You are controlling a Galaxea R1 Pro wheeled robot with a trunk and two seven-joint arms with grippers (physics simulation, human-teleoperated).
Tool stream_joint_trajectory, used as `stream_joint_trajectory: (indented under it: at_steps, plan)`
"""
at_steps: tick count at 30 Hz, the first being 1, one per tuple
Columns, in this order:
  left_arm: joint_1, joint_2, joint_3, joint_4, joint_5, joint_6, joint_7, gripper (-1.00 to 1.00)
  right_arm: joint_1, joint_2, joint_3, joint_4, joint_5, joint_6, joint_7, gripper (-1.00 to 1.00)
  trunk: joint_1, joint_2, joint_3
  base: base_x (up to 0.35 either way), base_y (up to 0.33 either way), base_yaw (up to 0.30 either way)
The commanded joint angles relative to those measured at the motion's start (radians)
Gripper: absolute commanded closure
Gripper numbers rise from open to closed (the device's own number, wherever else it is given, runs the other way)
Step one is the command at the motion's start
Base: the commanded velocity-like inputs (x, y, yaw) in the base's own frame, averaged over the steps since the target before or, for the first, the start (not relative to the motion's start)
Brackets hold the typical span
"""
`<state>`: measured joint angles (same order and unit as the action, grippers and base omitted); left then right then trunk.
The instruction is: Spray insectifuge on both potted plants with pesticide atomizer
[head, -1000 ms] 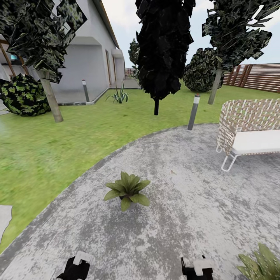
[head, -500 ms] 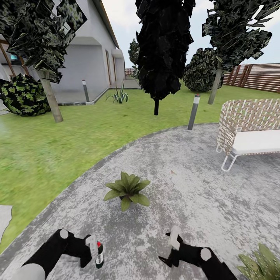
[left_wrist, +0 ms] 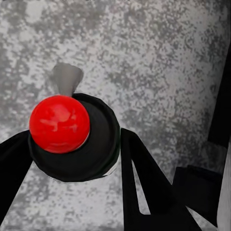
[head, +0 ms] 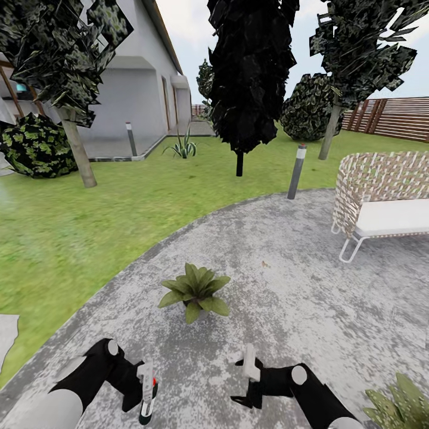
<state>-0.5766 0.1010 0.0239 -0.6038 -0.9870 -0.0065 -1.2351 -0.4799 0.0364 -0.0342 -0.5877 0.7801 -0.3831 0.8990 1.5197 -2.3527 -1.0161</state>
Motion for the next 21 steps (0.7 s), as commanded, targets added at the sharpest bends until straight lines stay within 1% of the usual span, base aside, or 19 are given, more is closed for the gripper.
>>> stream_joint_trajectory:
  at_steps: [1,2,5,8,10,12,14,15,16,18,19,20,21]
  plan:
    - [0.000,-0.006,0.000,-0.001,-0.006,0.000,-0.004,1.00,-0.003,0.004,-0.004,-0.001,0.006,-0.004,0.012,1.00,0.000,0.000,-0.001,0.000,0.000,0.000]
    - [0.000,-0.014,-0.002,-0.001,-0.007,0.000,-0.004,1.00,-0.005,0.007,-0.004,0.000,0.006,-0.004,0.019,1.00,0.000,0.000,-0.001,0.000,0.000,0.000]
    - [0.000,-0.027,-0.005,-0.001,-0.006,0.001,-0.004,1.00,-0.008,0.011,-0.004,0.000,0.005,-0.005,0.026,1.00,0.000,0.000,-0.001,0.000,0.000,0.000]
    - [0.000,-0.048,-0.005,-0.001,-0.007,0.001,-0.004,1.00,-0.009,0.013,-0.004,-0.001,0.005,-0.005,0.027,1.00,0.000,0.000,-0.001,0.000,0.000,0.000]
    - [0.000,-0.069,-0.005,-0.001,-0.012,0.001,-0.004,1.00,-0.010,0.023,-0.004,-0.001,0.004,-0.005,0.028,1.00,0.000,0.000,-0.001,0.000,0.000,0.000]
    - [0.000,-0.094,-0.006,-0.001,-0.021,0.000,-0.003,1.00,-0.010,0.044,-0.003,-0.001,0.005,-0.004,0.029,1.00,0.000,0.000,-0.001,0.000,0.000,0.000]
    - [0.000,-0.112,-0.006,-0.001,-0.034,0.000,-0.003,1.00,-0.011,0.053,-0.003,-0.003,0.005,-0.004,0.029,1.00,0.000,0.000,-0.001,0.000,0.000,0.000]
    - [0.001,-0.127,-0.006,-0.001,-0.047,0.000,-0.003,1.00,-0.011,0.057,-0.003,-0.005,0.005,-0.004,0.029,1.00,0.000,0.000,-0.001,0.000,0.000,0.000]
    - [0.003,-0.162,-0.004,-0.001,-0.079,0.001,-0.002,1.00,-0.011,0.072,-0.003,-0.008,0.005,-0.003,0.029,1.00,0.000,0.000,-0.001,0.000,0.000,0.000]
    - [0.004,-0.183,-0.004,-0.001,-0.086,0.002,0.001,1.00,-0.014,0.076,-0.003,-0.008,0.005,-0.003,0.029,1.00,0.000,0.000,-0.001,0.000,0.000,0.000]
    - [0.005,-0.198,-0.005,-0.001,-0.089,0.002,0.005,1.00,-0.015,0.082,-0.003,-0.009,0.005,-0.003,0.029,1.00,0.000,0.000,-0.001,0.000,0.000,0.000]
    - [0.005,-0.208,-0.010,-0.001,-0.092,0.002,0.007,1.00,-0.016,0.089,-0.003,-0.009,0.005,-0.003,0.029,1.00,0.000,0.000,-0.001,0.000,0.000,0.000]
    - [0.005,-0.213,-0.028,-0.002,-0.092,0.002,0.007,1.00,-0.016,0.094,-0.003,-0.009,0.005,-0.003,0.029,1.00,0.000,0.000,-0.001,0.000,0.000,0.000]
